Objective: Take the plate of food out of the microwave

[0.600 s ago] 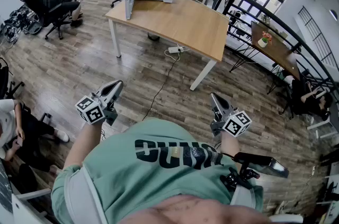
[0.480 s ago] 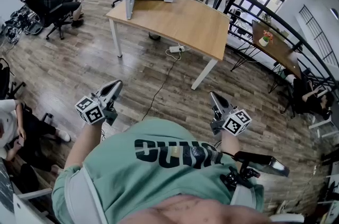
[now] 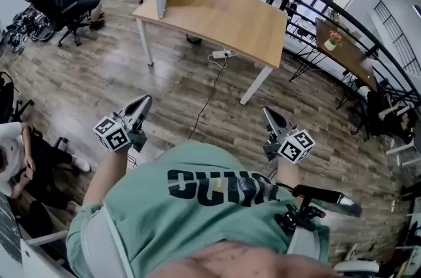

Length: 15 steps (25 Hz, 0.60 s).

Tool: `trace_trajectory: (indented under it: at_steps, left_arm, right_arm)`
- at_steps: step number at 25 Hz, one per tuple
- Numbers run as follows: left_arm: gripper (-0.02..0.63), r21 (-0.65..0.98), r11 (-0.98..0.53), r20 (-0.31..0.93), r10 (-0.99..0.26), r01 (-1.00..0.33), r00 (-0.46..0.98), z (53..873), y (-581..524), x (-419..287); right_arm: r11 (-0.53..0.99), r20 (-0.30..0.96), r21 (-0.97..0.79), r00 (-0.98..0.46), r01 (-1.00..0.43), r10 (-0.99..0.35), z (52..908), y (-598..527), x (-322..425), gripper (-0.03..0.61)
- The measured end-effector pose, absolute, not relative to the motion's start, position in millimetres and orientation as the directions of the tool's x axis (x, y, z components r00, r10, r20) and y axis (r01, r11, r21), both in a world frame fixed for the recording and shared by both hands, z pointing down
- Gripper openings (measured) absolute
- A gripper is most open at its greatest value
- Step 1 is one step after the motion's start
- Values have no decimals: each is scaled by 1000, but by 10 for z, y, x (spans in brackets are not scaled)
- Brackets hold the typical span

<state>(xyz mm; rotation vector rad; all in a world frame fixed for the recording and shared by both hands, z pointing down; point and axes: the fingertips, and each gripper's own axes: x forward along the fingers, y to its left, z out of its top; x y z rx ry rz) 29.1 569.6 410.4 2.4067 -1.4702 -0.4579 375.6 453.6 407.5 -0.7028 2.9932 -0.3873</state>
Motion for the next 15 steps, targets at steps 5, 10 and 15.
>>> trace_trajectory:
  at_steps: [5,10,15]
  left_arm:
    - [-6,400,-449,-113,-889,-799,443,4104,5650,319]
    - [-6,402,-470,-101,-876,-786,472,4116,5561,476]
    - [-6,392,-504,-101,-855,-770,509,4102,5414,754]
  right_arm:
    - [856,10,-238,-882,-460,-471,4077,4518,3814,6]
    - [842,12,-223,-865,-492,-502,4106,4546,3971,6]
    - [839,2,-207,-858,-504,-514,4120,4484,4155,6]
